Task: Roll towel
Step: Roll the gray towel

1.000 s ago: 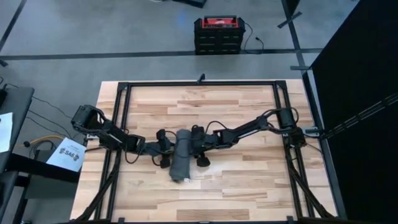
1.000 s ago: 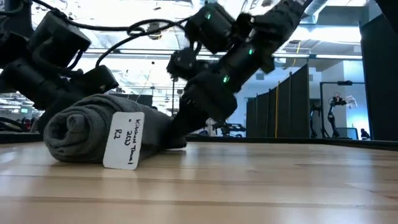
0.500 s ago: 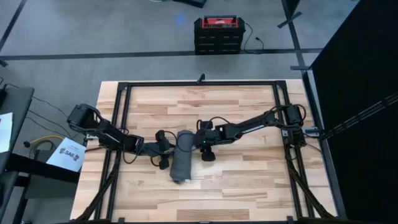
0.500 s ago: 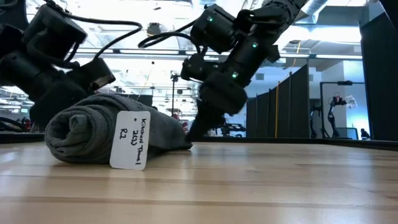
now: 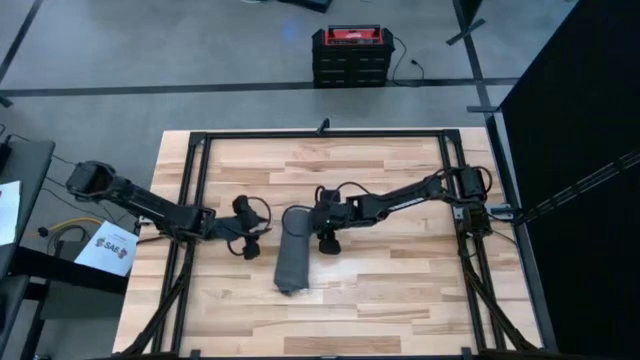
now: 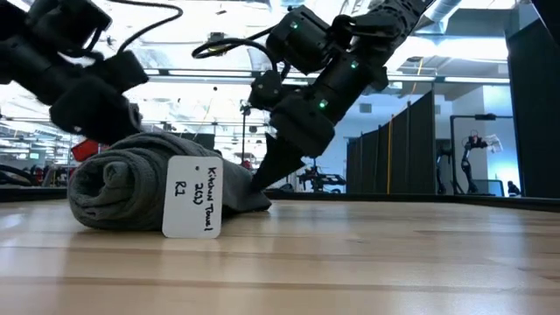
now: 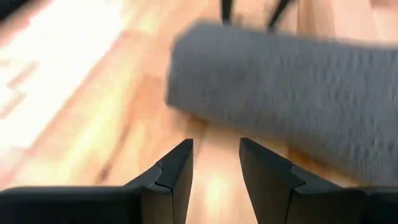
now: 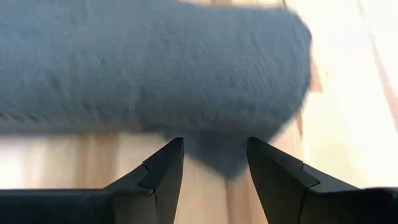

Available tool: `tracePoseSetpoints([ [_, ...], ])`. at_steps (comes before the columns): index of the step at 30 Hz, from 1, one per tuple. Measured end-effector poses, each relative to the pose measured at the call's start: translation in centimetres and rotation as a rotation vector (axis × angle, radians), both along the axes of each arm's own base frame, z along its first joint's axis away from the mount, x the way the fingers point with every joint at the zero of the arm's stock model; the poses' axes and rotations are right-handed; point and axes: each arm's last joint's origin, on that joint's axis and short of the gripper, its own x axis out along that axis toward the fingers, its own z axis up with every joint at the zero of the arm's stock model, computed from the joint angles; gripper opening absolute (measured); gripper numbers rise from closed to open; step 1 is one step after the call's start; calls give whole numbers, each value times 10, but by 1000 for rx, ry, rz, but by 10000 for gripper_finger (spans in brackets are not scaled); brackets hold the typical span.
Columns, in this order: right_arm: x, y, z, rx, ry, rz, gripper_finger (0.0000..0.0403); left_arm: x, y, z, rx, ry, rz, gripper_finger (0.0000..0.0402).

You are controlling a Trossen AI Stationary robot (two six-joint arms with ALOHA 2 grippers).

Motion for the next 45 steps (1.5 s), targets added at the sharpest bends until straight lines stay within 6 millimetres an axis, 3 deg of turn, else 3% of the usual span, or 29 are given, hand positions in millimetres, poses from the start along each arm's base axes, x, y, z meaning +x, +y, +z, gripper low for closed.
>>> tracePoseSetpoints([
  [5,1,1,-1,7,-9,12,166,11,13,7,82,-67,-19,118],
  [12,2,1,-14,17,5,5,166,30,46,-14,30,-34,-82,118],
  [18,11,-4,-31,16,-34,5,166,42,48,-28,-4,-64,-146,118],
  [26,20,-11,-26,-45,-163,52,166,53,49,-44,-28,2,-146,118],
  [36,16,-8,-14,-53,-134,75,166,53,49,-34,9,-34,-168,118],
  [45,-2,-9,-4,-47,30,80,166,46,48,-14,21,-73,-168,118],
])
